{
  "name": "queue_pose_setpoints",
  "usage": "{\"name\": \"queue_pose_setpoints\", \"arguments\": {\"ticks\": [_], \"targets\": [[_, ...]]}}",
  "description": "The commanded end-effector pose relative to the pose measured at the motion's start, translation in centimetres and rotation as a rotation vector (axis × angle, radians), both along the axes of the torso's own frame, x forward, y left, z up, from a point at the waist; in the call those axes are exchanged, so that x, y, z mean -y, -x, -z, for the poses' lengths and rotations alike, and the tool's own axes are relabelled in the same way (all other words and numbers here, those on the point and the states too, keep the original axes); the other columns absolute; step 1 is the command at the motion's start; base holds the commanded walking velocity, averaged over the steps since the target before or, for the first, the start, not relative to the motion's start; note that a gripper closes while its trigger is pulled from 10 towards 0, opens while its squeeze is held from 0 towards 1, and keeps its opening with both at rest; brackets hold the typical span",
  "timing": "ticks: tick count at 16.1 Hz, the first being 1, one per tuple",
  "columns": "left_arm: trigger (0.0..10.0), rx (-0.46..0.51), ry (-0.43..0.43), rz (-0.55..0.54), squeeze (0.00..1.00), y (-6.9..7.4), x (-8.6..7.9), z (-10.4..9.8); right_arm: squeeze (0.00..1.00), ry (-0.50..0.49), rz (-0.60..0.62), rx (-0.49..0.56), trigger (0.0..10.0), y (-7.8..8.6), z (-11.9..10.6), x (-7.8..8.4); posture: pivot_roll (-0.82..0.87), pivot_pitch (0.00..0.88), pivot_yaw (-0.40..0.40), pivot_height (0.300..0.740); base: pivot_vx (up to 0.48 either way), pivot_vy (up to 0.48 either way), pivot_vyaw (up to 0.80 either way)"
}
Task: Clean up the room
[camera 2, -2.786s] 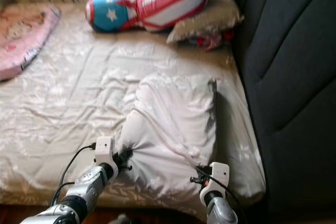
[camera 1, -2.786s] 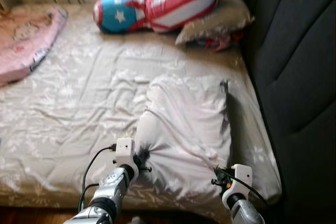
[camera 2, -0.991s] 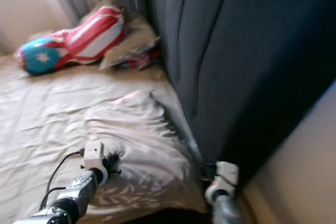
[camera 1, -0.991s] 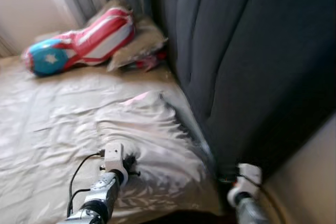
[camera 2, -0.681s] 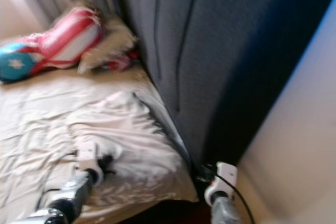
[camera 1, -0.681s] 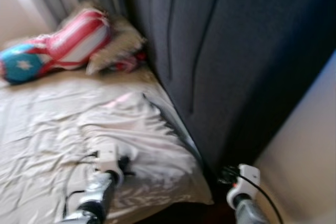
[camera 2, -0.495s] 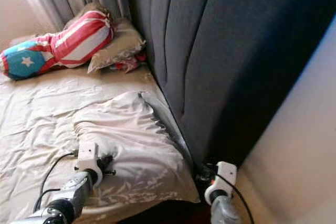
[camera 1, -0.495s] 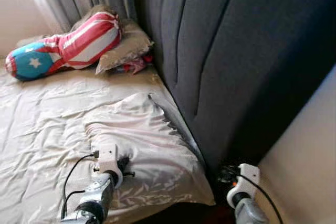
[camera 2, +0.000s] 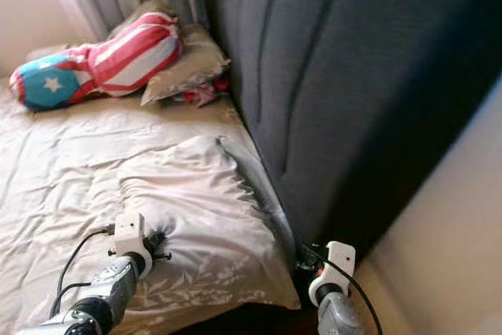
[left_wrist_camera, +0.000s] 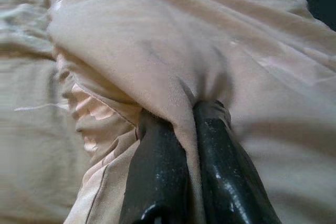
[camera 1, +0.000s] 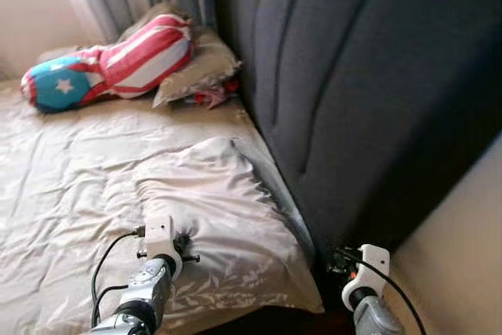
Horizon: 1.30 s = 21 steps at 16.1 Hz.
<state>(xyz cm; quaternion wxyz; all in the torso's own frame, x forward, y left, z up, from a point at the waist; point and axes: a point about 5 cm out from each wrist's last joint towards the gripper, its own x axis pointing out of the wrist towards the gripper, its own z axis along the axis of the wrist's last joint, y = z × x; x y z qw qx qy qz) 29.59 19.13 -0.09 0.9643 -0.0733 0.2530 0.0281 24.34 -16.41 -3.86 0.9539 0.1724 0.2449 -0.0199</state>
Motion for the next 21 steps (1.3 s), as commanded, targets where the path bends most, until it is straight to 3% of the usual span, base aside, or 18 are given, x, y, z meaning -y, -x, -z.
{"name": "queue_pose_setpoints", "arguments": {"ticks": [1,11,21], "targets": [[10.0,0.098,-0.023,-0.012,0.0,-1.69,-0.39,-2.06,0.0,-0.008,-0.007,0.001,10.0,0.0,0.01,-0.35,-0.04,0.0,0.005,0.74,0.0,0.319,0.0],[10.0,0.084,-0.022,-0.024,0.0,-1.54,-0.32,-1.84,0.0,-0.012,-0.009,-0.002,10.0,0.25,0.16,-0.45,-0.03,0.0,0.006,0.74,0.0,0.26,0.0],[10.0,0.099,-0.019,-0.006,0.0,-1.61,0.1,-1.92,0.0,0.005,-0.015,0.002,10.0,0.27,0.14,-0.55,-0.03,0.0,0.012,0.74,0.0,0.0,0.0]]}}
